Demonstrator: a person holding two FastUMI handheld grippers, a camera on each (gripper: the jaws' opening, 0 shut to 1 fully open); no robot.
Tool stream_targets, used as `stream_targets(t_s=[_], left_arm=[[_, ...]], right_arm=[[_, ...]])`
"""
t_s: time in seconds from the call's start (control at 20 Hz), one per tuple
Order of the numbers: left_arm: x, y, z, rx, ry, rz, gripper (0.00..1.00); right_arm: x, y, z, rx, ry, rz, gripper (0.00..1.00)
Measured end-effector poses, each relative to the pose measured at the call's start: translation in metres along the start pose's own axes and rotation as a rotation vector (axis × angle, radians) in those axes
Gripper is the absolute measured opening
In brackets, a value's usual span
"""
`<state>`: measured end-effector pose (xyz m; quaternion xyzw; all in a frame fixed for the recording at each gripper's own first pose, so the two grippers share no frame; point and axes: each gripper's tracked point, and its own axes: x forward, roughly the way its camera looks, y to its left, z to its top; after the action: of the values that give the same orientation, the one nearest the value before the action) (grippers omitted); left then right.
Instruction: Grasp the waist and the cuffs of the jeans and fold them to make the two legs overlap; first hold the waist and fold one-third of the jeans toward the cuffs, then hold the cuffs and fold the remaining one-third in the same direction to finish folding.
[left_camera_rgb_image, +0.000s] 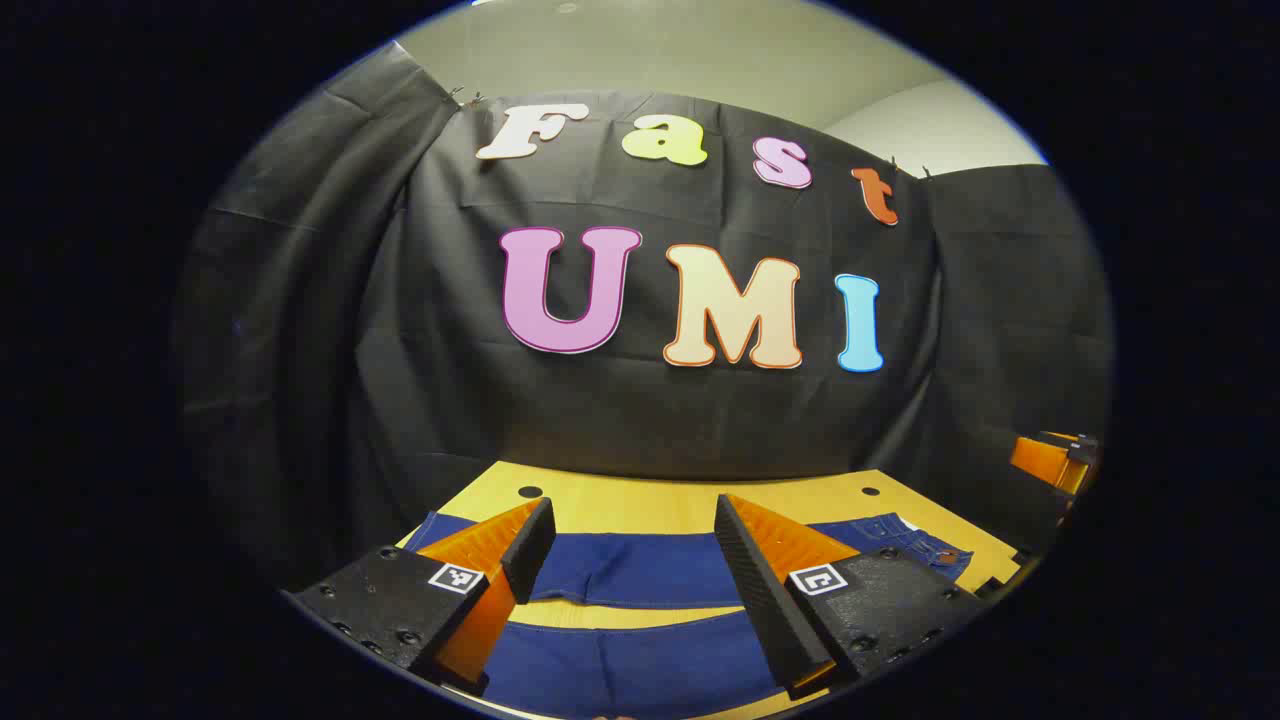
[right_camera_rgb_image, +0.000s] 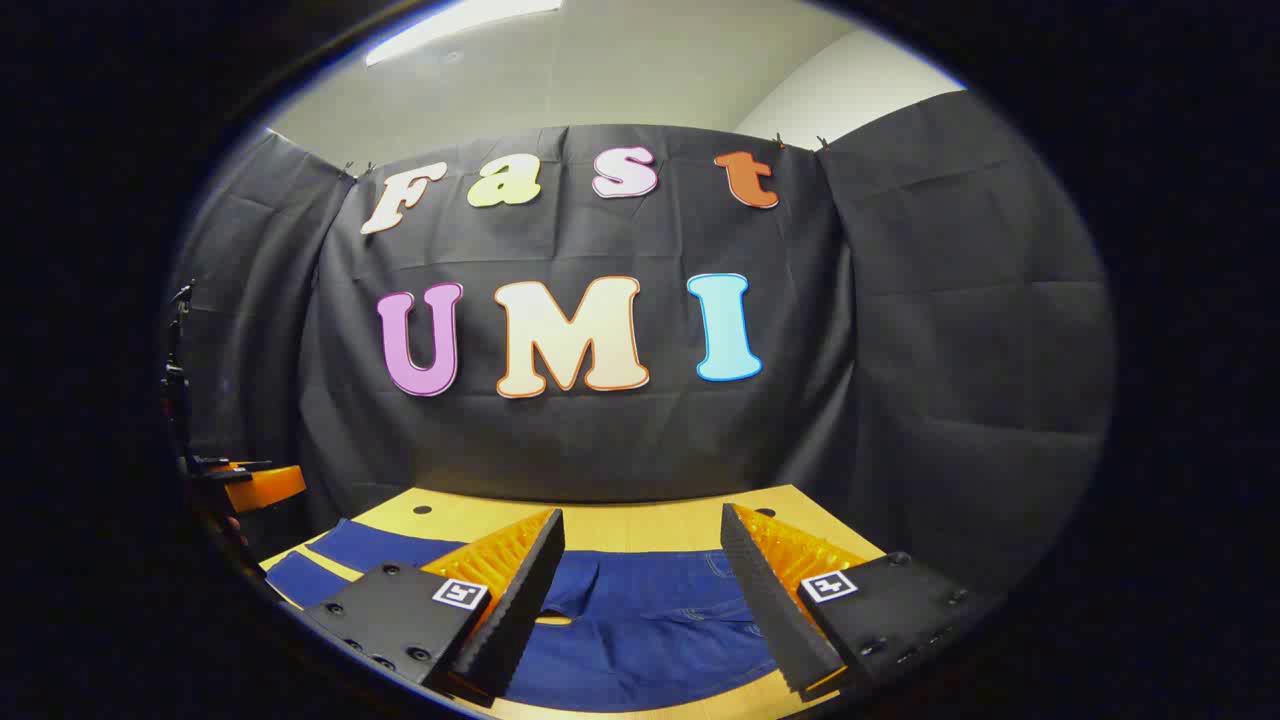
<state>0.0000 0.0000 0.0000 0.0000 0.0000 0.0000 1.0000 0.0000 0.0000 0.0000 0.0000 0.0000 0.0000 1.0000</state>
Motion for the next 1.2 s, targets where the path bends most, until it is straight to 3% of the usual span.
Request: stream_targets(t_s=[0.4, 0.55, 0.65, 0.95, 1.2], left_arm=[[-0.021, 0.057, -0.027, 0.103, 0.064, 0.001, 0.95], [-0.032, 0.088, -0.046, 0.203, 0.128, -0.007, 0.93], [-0.039, 0.110, -0.061, 0.290, 0.182, -0.040, 0.98], [-0.047, 0.145, -0.116, 0.525, 0.355, -0.244, 0.95], [-0.075, 0.170, -0.176, 0.717, 0.527, -0.464, 0.96]], right_arm=[[0.004, 0.012, -0.003, 0.043, 0.014, 0.063, 0.97], [0.007, 0.012, -0.007, 0.028, 0.025, 0.068, 0.97], [0.009, 0.013, -0.011, 0.021, 0.033, 0.067, 0.94], [0.017, 0.021, -0.026, -0.003, 0.068, 0.054, 0.97], [0.018, 0.024, -0.038, 0.019, 0.108, 0.010, 0.98]])
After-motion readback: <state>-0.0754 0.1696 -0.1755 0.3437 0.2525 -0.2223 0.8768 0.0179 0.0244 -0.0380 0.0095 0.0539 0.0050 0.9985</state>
